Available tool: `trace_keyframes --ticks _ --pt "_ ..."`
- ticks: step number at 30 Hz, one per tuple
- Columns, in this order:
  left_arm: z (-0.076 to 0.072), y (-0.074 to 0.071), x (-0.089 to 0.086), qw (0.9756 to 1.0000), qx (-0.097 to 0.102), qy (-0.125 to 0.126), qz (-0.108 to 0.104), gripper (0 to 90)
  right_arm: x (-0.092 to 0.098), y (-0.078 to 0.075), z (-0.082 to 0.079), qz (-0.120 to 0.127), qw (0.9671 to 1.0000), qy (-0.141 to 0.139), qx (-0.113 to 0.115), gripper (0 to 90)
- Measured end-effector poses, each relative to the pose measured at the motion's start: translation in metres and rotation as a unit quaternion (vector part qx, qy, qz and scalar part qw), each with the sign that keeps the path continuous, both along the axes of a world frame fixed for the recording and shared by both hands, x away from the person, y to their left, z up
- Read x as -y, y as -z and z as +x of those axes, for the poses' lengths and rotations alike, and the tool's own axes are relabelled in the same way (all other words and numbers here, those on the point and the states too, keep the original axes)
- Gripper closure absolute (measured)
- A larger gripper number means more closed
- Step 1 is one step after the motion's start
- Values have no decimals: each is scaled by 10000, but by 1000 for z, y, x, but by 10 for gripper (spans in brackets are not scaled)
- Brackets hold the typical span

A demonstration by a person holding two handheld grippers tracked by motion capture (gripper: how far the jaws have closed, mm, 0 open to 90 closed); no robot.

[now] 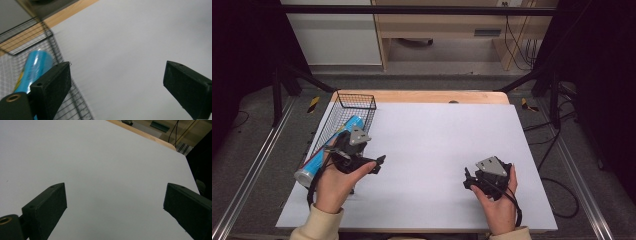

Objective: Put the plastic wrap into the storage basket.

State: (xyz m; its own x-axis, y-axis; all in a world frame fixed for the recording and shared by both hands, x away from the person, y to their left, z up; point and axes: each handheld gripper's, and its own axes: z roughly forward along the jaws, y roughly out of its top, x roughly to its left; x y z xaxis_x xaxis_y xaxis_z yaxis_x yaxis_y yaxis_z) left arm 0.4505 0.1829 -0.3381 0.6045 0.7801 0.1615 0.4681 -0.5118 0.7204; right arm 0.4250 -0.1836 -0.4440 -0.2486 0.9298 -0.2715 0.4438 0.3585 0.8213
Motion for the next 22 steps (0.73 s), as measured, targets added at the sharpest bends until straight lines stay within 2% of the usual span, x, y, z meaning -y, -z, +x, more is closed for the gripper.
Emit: trace_keyframes --ticks 4,7,10,12,14,16,17,18,19,21,22 --pt "4 16 22 9986 -100 487 -207 68 3 0 -1 50 10000 -51 43 43" --pt "8 30 38 9967 -185 786 -121 61 7 0 -2 38 10000 -45 45 40" --pt "14 45 51 9932 -332 1118 -65 56 8 0 -1 98 9999 -9 19 40" --pt "17 54 57 9906 -320 1331 82 55 10 1 -1 113 9999 1 -10 40" --pt "21 64 61 9879 -421 1491 -11 52 12 2 -2 198 9997 -124 -24 39" --pt "24 73 62 9865 -420 1580 38 50 13 3 -1 194 9997 -133 -45 38" --pt "24 79 60 9849 -363 1694 69 50 15 4 0 205 9997 -119 -101 39" --pt "25 83 57 9847 -327 1707 136 50 15 4 0 205 9997 -119 -101 39" --pt "25 91 54 9856 -338 1655 63 54 16 5 0 261 9995 -111 -122 41" --pt "23 97 47 9860 -339 1630 -15 62 21 7 1 498 9986 -38 -159 48" --pt "21 99 44 9875 -239 1555 -93 61 24 7 1 612 9979 11 -188 48"
